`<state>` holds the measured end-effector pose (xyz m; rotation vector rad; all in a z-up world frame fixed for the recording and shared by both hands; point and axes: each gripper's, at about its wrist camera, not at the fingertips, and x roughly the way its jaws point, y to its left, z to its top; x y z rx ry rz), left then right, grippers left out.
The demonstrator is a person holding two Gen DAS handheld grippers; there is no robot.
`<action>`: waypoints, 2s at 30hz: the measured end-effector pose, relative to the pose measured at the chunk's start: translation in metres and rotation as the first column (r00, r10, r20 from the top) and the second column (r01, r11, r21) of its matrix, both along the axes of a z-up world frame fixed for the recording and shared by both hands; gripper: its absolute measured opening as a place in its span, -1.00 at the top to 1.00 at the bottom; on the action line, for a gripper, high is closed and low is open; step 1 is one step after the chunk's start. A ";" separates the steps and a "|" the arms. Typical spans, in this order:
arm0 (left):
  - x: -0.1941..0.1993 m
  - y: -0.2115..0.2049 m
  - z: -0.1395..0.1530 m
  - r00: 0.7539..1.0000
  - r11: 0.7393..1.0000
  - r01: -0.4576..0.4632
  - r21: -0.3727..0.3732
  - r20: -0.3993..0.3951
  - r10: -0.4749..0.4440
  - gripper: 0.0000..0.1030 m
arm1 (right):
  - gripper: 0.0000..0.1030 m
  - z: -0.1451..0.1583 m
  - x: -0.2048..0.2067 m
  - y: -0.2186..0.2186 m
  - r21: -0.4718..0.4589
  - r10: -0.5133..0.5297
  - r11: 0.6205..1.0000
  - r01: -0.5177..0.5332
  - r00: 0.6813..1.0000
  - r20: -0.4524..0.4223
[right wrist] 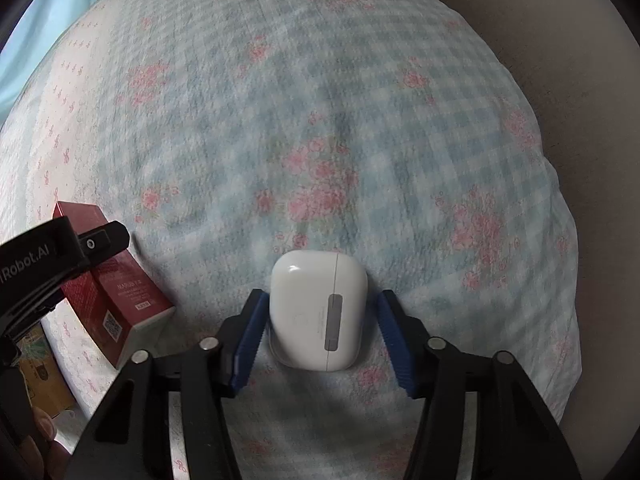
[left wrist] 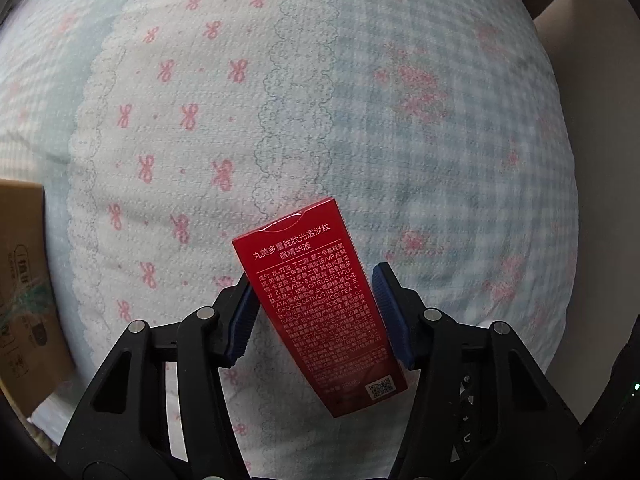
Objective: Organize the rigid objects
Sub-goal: 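Grasp the red MARUBI box with the left gripper while the right grasps the earbud case, then carry the red box and earbud case over the cardboard box with both grippers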
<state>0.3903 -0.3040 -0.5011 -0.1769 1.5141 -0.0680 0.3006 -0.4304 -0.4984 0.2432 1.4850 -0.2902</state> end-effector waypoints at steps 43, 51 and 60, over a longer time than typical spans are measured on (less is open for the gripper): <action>-0.135 0.206 0.292 0.886 0.994 -0.055 -0.091 0.455 0.090 0.26 | 0.19 0.235 -0.065 0.111 -0.048 0.328 0.940 -0.337 0.858 0.395; -0.173 0.297 0.309 0.869 0.989 -0.138 -0.042 0.474 0.142 0.26 | 0.19 0.258 -0.072 0.203 -0.024 0.428 0.885 -0.465 0.792 0.436; -0.184 0.390 0.289 0.892 0.991 -0.135 -0.012 0.433 0.127 0.26 | 0.19 0.257 -0.071 0.294 0.026 0.428 0.874 -0.485 0.794 0.431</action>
